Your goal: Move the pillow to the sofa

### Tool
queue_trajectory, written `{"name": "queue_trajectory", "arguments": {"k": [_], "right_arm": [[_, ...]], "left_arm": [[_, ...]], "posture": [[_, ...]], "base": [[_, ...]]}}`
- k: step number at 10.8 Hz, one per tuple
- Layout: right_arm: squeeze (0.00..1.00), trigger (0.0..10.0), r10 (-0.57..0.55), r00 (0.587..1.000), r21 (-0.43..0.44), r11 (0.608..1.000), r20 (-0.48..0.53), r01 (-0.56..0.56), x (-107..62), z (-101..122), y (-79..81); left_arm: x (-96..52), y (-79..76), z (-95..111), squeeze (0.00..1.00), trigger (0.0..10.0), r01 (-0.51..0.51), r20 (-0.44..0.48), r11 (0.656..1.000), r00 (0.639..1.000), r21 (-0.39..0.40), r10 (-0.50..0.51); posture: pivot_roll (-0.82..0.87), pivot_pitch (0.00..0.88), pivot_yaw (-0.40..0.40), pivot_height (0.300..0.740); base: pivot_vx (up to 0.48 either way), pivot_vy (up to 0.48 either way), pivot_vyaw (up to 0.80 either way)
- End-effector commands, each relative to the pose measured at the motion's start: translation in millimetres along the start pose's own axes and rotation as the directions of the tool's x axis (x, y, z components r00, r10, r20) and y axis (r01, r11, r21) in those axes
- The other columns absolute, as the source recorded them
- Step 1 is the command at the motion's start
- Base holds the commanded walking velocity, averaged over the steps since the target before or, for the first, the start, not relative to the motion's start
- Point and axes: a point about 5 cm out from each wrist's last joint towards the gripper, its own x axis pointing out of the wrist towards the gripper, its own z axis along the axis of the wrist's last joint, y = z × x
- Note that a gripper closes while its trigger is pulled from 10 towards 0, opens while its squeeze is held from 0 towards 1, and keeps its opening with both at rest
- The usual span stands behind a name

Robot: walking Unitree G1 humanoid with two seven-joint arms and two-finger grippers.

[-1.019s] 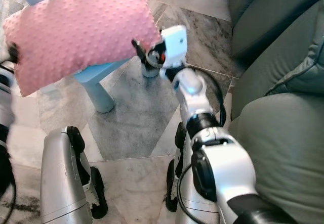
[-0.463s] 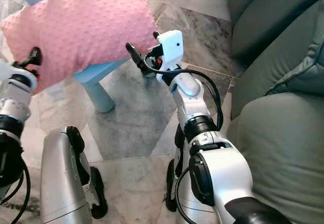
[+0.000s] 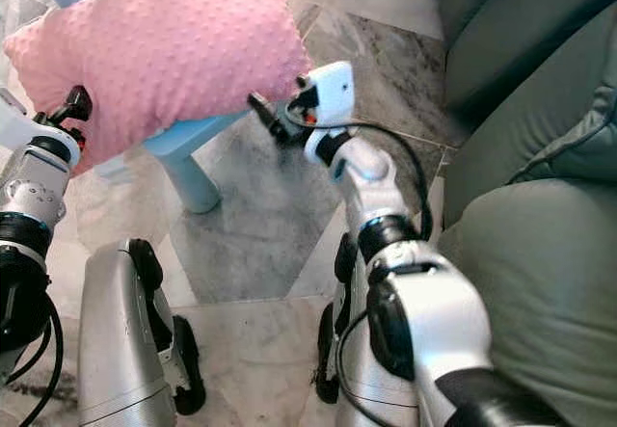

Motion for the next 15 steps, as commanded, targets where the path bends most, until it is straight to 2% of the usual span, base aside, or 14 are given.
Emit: {"name": "queue_trajectory", "arguments": {"k": [1, 2, 4, 5, 7, 8, 10, 11, 12, 13, 14, 15], "right_arm": [[0.0, 10.0, 0.006, 0.999, -0.022, 1.0, -0.035, -0.007, 1.3, -5, 4.5], [0.0, 10.0, -0.021, 0.999, -0.063, 0.998, -0.024, 0.02, 4.2, 0, 3.6], [0.0, 10.0, -0.076, 0.997, -0.056, 0.996, -0.007, 0.076, 6.9, 3, 3.3], [0.0, 10.0, -0.098, 0.995, -0.062, 0.993, 0.003, 0.098, 7.5, 6, 1.8], [0.0, 10.0, -0.147, 0.986, -0.069, 0.986, 0.078, 0.152, -1.3, 14, -12.2], [0.0, 10.0, -0.228, 0.961, -0.049, 0.97, 0.154, 0.238, -20.8, 17, -32.2], [0.0, 10.0, -0.287, 0.945, -0.059, 0.952, 0.159, 0.299, -38.6, 13, -45.2], [0.0, 10.0, -0.321, 0.932, -0.06, 0.94, 0.17, 0.335, -57.4, 7, -48.7], [0.0, 10.0, -0.345, 0.925, -0.035, 0.935, 0.157, 0.354, -65.9, 0, -49.0], [0.0, 10.0, -0.375, 0.916, -0.008, 0.925, 0.142, 0.38, -76.1, -6, -46.0], [0.0, 10.0, -0.384, 0.914, 0.001, 0.922, 0.128, 0.387, -81.3, -9, -42.3], [0.0, 10.0, -0.388, 0.914, 0.012, 0.921, 0.118, 0.39, -87.1, -11, -36.7]], "left_arm": [[-2.8, 10.1, -5, 0.0, 10.0, -0.005, -0.03, 1.0, 1.0, 0.018, 0.005], [-5.0, 11.9, -11, 0.0, 10.0, 0.027, -0.05, 0.999, 0.998, 0.035, -0.025], [-8.9, 15.0, -24, 0.0, 10.0, 0.043, -0.085, 0.997, 0.996, 0.059, -0.038], [-9.2, 11.2, -28, 0.0, 10.0, 0.062, -0.098, 0.996, 0.994, 0.067, -0.055], [-12.2, 3.7, -40, 0.0, 10.0, 0.134, -0.143, 0.987, 0.982, 0.093, -0.12], [-18.9, 0.1, -49, 0.0, 10.0, 0.216, -0.16, 0.967, 0.968, 0.131, -0.195], [-24.1, -1.6, -59, 0.0, 10.0, 0.271, -0.197, 0.945, 0.952, 0.182, -0.235], [-30.1, 6.2, -65, 0.0, 10.0, 0.246, -0.209, 0.956, 0.955, 0.161, -0.211], [-31.0, 9.3, -67, 0.0, 10.0, 0.224, -0.206, 0.96, 0.96, 0.17, -0.188], [-28.9, 16.3, -66, 0.0, 10.0, 0.14, -0.193, 0.979, 0.975, 0.146, -0.111], [-26.4, 17.4, -61, 0.0, 10.0, 0.108, -0.167, 0.988, 0.982, 0.112, -0.088], [-22.1, 17.6, -51, 0.0, 0.0, 0.076, -0.128, 0.994, 0.99, 0.073, -0.066]], "posture": [[0.1, 0.545, -0.047, 0.429], [0.11, 0.552, -0.047, 0.429], [0.11, 0.562, -0.047, 0.429], [0.11, 0.554, -0.044, 0.429], [0.08, 0.527, -0.041, 0.429], [0.05, 0.489, -0.035, 0.429], [0.02, 0.429, -0.024, 0.429], [0.02, 0.411, -0.022, 0.429], [0.01, 0.381, -0.023, 0.429], [-0.01, 0.353, -0.031, 0.429], [-0.02, 0.335, -0.033, 0.429], [-0.02, 0.327, -0.032, 0.429]], "base": [[0.0, 0.0, 0.0], [0.0, 0.0, 0.0], [0.0, 0.0, 0.0], [0.0, 0.0, 0.0], [0.0, 0.0, 0.0], [0.0, 0.0, 0.0], [0.0, 0.0, 0.0], [0.0, 0.0, 0.0], [0.0, 0.0, 0.0], [0.0, 0.0, 0.0], [0.0, 0.0, 0.0], [0.0, 0.0, 0.0]]}}
